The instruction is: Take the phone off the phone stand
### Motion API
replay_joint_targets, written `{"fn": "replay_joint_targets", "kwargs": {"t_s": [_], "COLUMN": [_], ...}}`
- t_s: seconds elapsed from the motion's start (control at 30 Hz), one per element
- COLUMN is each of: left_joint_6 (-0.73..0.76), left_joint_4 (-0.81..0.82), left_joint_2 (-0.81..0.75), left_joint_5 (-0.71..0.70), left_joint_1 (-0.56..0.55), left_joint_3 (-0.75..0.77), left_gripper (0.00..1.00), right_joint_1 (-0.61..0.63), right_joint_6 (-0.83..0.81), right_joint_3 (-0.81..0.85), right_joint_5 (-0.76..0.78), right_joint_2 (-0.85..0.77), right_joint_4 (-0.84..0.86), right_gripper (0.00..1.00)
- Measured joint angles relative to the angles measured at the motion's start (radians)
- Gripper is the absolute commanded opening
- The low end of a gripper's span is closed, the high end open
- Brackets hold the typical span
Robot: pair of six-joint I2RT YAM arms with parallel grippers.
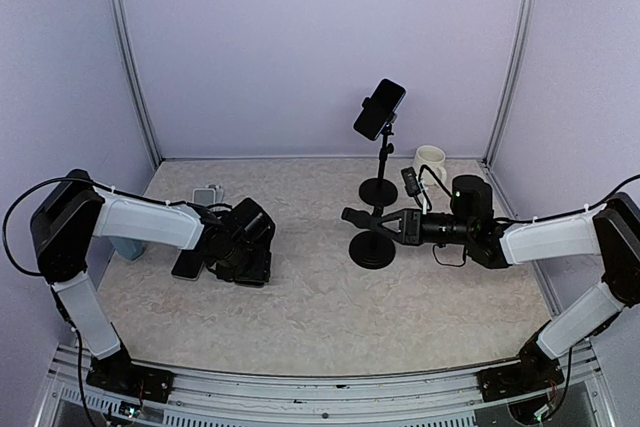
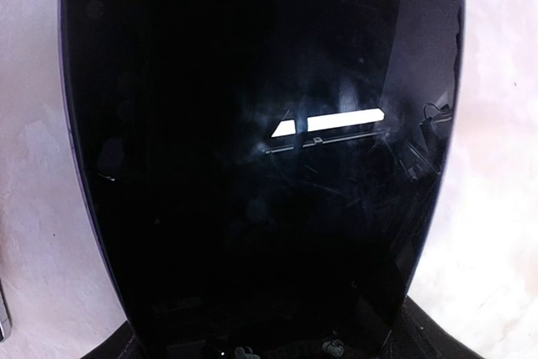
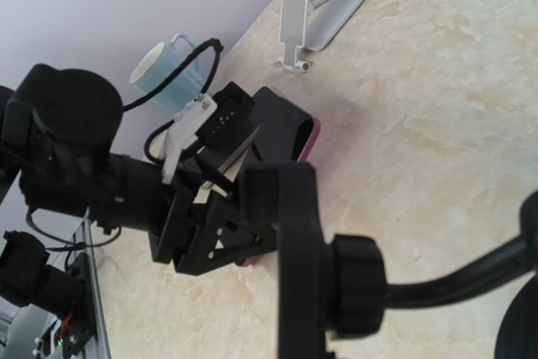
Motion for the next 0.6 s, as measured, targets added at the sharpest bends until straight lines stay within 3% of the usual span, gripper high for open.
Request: {"fn": "replay_joint_targets", "kwargs": {"t_s": [0.37,0.6], "left_joint_6": [-0.014,-0.01], "left_joint_4": [-0.018,-0.022], "left_joint_2": [0.0,-0.002], "left_joint_5": [-0.016,-0.018], "left_joint_1": [-0.022,-0.024], "left_joint_3": [0.0,0.017], "left_gripper": [0.96,0.99], "right_joint_1": [-0.001,-0.001], "right_joint_6": [0.001,0.006], "right_joint_3": [0.002,0.002], "right_joint_5": [-0.003,-0.005], "right_joint_2": [0.0,0.001], "right_joint_4": [-0.004,-0.002], "right_gripper": [0.0,0.0]}}
